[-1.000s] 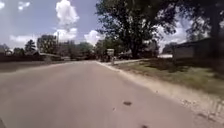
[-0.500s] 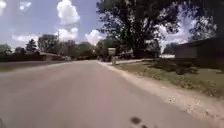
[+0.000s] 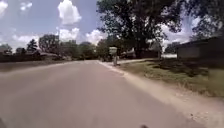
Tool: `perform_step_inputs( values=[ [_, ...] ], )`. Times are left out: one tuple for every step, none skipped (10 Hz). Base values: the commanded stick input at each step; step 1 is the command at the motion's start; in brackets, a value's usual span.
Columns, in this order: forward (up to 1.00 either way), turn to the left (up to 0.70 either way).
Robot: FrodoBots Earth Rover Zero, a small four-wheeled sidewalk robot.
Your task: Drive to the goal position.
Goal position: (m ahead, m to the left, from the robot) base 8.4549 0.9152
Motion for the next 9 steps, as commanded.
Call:
perform_step_inputs(
  values=[
    [0.85, 0.0],
    [0.85, 0.0],
    [0.85, 0.0],
    [0.85, 0.0],
    [0.85, 0.0],
    [0.85, 0.0],
    [0.85, 0.0],
    [0.85, 0.0],
    [0.85, 0.0]
  ],
)
